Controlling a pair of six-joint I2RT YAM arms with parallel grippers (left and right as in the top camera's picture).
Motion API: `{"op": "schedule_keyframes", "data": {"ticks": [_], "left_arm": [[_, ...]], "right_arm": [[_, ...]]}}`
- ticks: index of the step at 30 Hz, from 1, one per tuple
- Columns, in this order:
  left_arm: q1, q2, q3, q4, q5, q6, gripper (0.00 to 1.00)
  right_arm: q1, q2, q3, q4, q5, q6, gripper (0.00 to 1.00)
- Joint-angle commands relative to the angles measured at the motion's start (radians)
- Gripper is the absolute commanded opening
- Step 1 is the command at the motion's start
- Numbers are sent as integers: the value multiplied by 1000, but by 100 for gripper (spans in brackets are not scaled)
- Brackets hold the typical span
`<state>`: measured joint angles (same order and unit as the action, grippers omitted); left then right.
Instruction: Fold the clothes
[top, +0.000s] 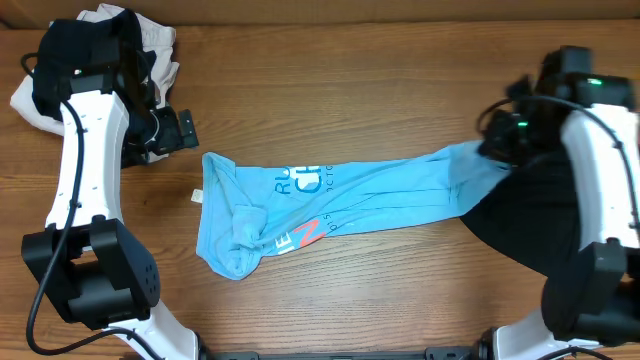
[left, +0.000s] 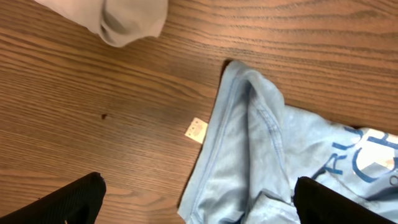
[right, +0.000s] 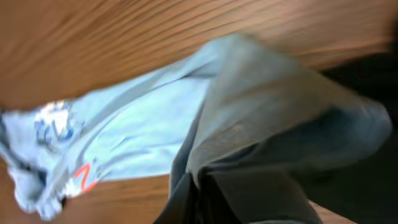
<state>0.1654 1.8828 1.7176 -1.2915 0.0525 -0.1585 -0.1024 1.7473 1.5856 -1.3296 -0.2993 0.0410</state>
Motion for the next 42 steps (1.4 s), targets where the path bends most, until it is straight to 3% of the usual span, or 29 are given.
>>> {"op": "schedule_keyframes", "data": {"ticks": [1, 13, 16, 17, 19, 20, 21, 28, 31, 34, 38, 39, 40, 42], "left_arm": [[0, -20, 18, -10, 26, -14, 100], [0, -19, 18, -14, 26, -14, 100], [0, -19, 18, -13, 26, -14, 100], [0, -19, 18, -13, 26, -14, 100], [0, -19, 18, -16, 26, -14, 100], [0, -19, 18, -21, 26, -14, 100], [0, -19, 18, -26, 26, -13, 100], [0, -19, 16, -111, 101, 55, 99], [-19, -25, -11, -145, 153, 71, 87], [-66, -56, -103, -123, 144, 69, 81], [-143, -169, -355, 30, 62, -55, 84], [-166, -229, -476, 131, 51, -85, 87], [-175, -263, -546, 195, 40, -89, 97], [-180, -294, -630, 276, 13, -79, 100]], "right_arm": [[114, -31, -21, 3, -6, -19, 4], [537, -29, -244, 333, -73, 162, 5], [623, -29, -244, 402, -72, 188, 13], [644, -29, -244, 416, -69, 197, 18], [686, -29, -244, 438, -68, 199, 63], [704, -29, -244, 444, -57, 199, 91], [711, -29, -244, 446, -49, 199, 99], [610, -36, -151, 321, -27, 191, 100], [508, -47, -95, 252, 10, 188, 100], [404, -51, -75, 227, 17, 183, 100], [275, -51, -76, 191, 18, 161, 100], [240, -51, -76, 178, 17, 143, 100], [229, -51, -76, 173, 18, 132, 100], [219, -51, -76, 171, 18, 126, 100]]}}
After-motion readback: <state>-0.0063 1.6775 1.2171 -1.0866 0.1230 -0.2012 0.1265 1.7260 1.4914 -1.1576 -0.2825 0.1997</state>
